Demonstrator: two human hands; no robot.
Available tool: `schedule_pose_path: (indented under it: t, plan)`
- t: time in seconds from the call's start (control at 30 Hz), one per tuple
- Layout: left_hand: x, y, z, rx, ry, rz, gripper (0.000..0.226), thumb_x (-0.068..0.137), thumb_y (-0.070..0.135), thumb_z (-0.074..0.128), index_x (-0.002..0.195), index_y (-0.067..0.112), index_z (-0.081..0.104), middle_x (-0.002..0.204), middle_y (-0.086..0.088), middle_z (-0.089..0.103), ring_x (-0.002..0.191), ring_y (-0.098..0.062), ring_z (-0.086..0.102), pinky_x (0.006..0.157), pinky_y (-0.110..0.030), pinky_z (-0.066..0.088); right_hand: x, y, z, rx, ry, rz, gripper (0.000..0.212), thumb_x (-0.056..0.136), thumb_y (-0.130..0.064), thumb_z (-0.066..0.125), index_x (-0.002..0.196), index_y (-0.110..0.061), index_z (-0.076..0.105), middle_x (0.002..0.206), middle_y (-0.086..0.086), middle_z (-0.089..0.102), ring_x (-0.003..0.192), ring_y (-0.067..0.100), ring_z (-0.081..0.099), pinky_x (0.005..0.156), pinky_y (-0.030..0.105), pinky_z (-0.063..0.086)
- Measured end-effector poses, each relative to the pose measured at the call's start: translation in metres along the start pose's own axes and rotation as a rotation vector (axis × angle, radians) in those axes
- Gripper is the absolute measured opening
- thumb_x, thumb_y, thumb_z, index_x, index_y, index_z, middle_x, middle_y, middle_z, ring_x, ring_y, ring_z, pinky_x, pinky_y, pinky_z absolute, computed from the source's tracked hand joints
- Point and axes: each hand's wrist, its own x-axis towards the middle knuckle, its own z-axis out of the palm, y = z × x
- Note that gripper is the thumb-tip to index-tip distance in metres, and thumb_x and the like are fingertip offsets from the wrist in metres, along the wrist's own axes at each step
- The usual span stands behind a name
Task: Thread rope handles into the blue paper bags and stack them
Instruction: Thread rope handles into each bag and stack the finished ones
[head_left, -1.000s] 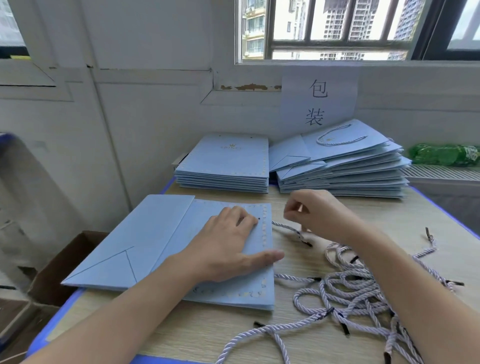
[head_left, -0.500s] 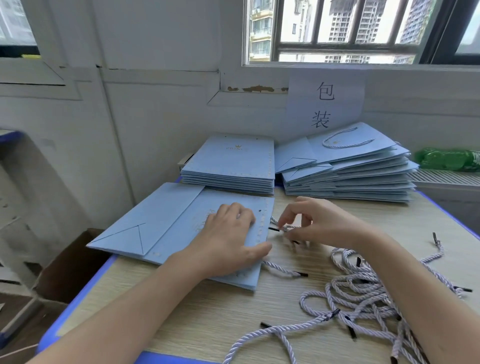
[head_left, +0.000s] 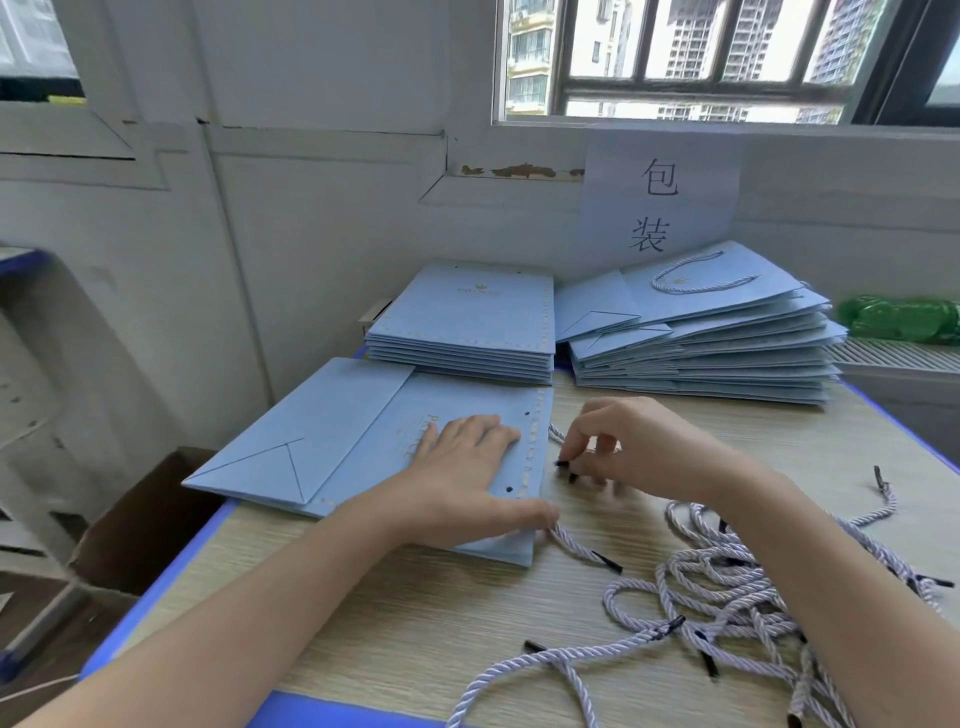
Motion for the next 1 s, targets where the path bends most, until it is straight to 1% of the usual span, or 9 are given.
schedule_pose_path:
  t: [0.13,0.2,0.37,0.5,0.6,0.73,0.8,0.93,1.0]
  plan:
    - [0.0,0.0,0.0,-0.039,0.014,-0.001,0.084,0.086,0.062,0.049,0.15,0.023,0.012,0.157,0.007,0.006,0.144,-0.008,0.001,0.119,-0.041,-0.001,-0.001,-0.004,0.0,0.117,0.033,0.017,0.012,0.089,-0.003,0.058,0.088,-0.012,0.066,0.067,-0.013,0.061,0.052,0.003,0.059,0.052,0.013,0.048]
    - [0.001,-0.001,0.001,-0.05,0.023,-0.002,0.087,0.085,0.064,0.049,0.15,0.021,0.01,0.157,0.007,0.008,0.144,-0.008,0.003,0.119,-0.041,0.001,-0.002,-0.01,-0.001,0.152,0.062,-0.021,0.02,0.09,-0.002,0.056,0.091,-0.017,0.068,0.075,-0.008,0.062,0.054,0.001,0.056,0.055,0.013,0.048]
    - [0.0,0.0,0.001,-0.065,0.038,0.01,0.092,0.085,0.065,0.052,0.151,0.019,0.007,0.157,0.007,0.008,0.143,-0.008,0.004,0.119,-0.041,0.002,-0.002,-0.027,0.004,0.09,0.054,-0.196,0.014,0.089,-0.012,0.061,0.092,-0.018,0.074,0.09,-0.006,0.059,0.068,-0.009,0.052,0.066,0.007,0.038]
    - [0.001,0.001,0.003,-0.083,0.055,0.007,0.1,0.069,0.068,0.045,0.15,0.021,0.009,0.155,0.004,0.014,0.143,-0.01,0.007,0.119,-0.041,0.001,-0.001,-0.036,0.014,0.054,0.014,-0.224,0.017,0.09,-0.007,0.059,0.092,-0.016,0.074,0.084,-0.01,0.053,0.07,-0.003,0.05,0.069,0.006,0.035]
    - [0.003,-0.002,0.006,-0.124,0.098,0.012,0.095,0.064,0.063,0.045,0.145,0.021,0.021,0.148,0.002,0.028,0.138,-0.011,0.018,0.118,-0.043,0.006,0.0,-0.041,0.02,0.018,0.03,-0.255,0.021,0.088,0.0,0.055,0.09,-0.011,0.073,0.08,-0.017,0.045,0.071,0.0,0.047,0.071,0.007,0.035]
    - [0.005,-0.004,0.006,-0.158,0.134,0.022,0.097,0.059,0.065,0.048,0.143,0.022,0.025,0.143,0.002,0.035,0.135,-0.013,0.025,0.115,-0.044,0.016,0.004,-0.042,0.026,-0.093,0.065,-0.29,0.022,0.089,0.001,0.049,0.091,-0.007,0.07,0.087,-0.005,0.045,0.08,0.016,0.051,0.077,0.026,0.042]
    - [0.005,-0.005,0.006,-0.163,0.132,0.024,0.096,0.061,0.063,0.049,0.144,0.023,0.023,0.144,0.002,0.033,0.136,-0.013,0.024,0.115,-0.044,0.017,0.004,-0.041,0.025,-0.111,0.062,-0.285,0.023,0.089,0.001,0.048,0.091,-0.008,0.069,0.088,-0.002,0.044,0.08,0.018,0.049,0.077,0.03,0.042]
    - [0.005,-0.004,0.004,-0.176,0.122,0.016,0.099,0.057,0.065,0.049,0.143,0.023,0.023,0.144,0.003,0.033,0.136,-0.014,0.024,0.115,-0.044,0.019,0.003,-0.042,0.025,-0.115,0.043,-0.29,0.023,0.089,0.001,0.049,0.092,-0.009,0.07,0.087,-0.005,0.045,0.079,0.013,0.047,0.076,0.025,0.042]
    - [0.004,-0.004,0.004,-0.187,0.127,0.012,0.1,0.055,0.067,0.048,0.142,0.023,0.025,0.138,0.002,0.037,0.133,-0.015,0.028,0.114,-0.045,0.021,0.003,-0.043,0.026,-0.049,0.052,-0.275,0.022,0.088,0.002,0.051,0.092,-0.01,0.07,0.08,-0.016,0.045,0.073,0.002,0.05,0.069,0.011,0.039]
